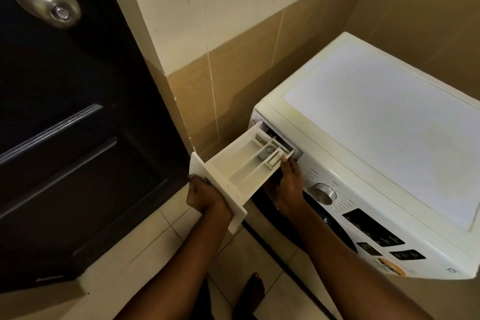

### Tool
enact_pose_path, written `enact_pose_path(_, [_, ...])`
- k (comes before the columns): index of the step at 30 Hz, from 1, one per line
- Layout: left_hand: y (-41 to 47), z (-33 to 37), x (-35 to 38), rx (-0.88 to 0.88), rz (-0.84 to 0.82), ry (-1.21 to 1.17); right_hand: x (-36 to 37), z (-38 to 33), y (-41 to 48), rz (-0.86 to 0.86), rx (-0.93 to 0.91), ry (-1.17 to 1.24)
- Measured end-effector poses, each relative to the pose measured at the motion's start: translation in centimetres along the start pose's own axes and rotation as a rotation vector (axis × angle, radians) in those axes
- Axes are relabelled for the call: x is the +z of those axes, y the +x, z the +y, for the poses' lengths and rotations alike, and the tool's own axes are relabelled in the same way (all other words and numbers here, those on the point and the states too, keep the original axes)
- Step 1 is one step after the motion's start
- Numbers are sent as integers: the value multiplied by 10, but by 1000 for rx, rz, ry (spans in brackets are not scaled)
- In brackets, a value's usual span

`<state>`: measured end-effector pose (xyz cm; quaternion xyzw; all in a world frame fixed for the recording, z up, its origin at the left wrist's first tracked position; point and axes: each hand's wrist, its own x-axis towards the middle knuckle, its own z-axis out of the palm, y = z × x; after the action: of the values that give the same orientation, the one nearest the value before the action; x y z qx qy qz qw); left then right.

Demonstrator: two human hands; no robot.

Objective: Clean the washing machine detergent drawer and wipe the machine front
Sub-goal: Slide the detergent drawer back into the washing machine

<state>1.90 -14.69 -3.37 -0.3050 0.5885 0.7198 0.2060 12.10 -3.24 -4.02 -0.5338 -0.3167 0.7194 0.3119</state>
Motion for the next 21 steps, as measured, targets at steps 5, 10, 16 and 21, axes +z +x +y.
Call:
enact_pose_path(5, [-9,0,11,29,68,-4,-6,-7,7,15,13,-47])
enact_pose_path(10, [12,-8,8,-26,0,30,-9,0,17,37,61,-130])
enact_pose_path(16, [11,-11,27,-27,-29,18,-22,-17,9,-114,-81,-527])
enact_pose_path(21, [8,-27,48,-31,2,-25,-29,-56,-5,-35,-570,-1101])
